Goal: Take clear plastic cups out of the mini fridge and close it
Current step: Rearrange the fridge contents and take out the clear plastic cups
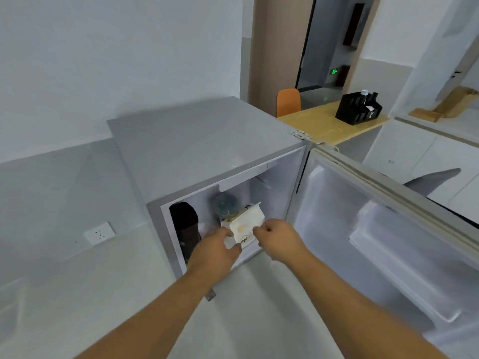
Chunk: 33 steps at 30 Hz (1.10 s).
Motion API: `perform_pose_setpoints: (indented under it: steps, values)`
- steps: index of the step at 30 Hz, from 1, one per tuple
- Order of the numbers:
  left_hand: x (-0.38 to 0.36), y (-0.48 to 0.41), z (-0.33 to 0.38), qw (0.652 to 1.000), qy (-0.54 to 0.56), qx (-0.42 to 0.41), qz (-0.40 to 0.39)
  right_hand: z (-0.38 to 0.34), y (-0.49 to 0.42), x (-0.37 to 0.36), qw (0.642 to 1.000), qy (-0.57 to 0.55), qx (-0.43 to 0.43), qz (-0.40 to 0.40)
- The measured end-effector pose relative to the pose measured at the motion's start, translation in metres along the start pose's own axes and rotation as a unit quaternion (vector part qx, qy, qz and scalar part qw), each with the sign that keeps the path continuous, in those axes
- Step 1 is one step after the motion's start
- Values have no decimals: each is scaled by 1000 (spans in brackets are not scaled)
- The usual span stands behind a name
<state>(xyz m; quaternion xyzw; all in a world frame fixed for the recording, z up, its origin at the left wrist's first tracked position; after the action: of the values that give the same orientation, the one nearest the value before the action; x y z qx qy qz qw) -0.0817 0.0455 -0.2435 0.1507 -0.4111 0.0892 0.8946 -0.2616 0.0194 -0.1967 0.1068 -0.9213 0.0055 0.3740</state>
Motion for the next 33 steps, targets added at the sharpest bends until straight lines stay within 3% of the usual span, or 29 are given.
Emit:
perform_pose_setpoints:
  steps: [3, 5, 8, 11, 14, 19, 24, 33]
  values:
    - [-27, -48, -20, 982, 129, 130, -38, 15, -49, -41, 995, -42, -80, -44]
    - [-46, -79, -24, 977, 149, 148, -44, 27, -81, -61, 989, -69, -121, -54]
    - [-61, -108, -21, 990, 74, 122, -22, 44, -119, -82, 978, -117, -165, -57]
    - [-67, -113, -12, 999, -30, 40, 5, 59, -145, -88, 977, -121, -166, -62]
    - [-77, -106, -3, 999, -32, -42, -4, 74, -160, -76, 977, -134, -157, -47]
    - [-109, -103, 22, 981, -37, -163, -94, 92, -189, -38, 996, 50, -64, -46]
    - [-129, -126, 52, 970, -39, -216, -103, 84, -222, -29, 972, 211, 98, 44]
    - [-118, -141, 31, 991, 5, -127, -41, 83, -210, -44, 960, 215, 135, 120]
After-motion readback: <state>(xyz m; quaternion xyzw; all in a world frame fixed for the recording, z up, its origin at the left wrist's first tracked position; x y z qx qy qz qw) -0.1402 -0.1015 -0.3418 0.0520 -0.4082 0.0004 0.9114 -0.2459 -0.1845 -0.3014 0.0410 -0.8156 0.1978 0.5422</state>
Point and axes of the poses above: each hand's wrist, its own y-axis away from the middle knuckle, its own x-axis out of the back of the hand, z = x × y, the point moved 6 cm from there along -y, towards the middle knuckle, and after that the axes turned 13 degrees about x, right-handed, at the moved point
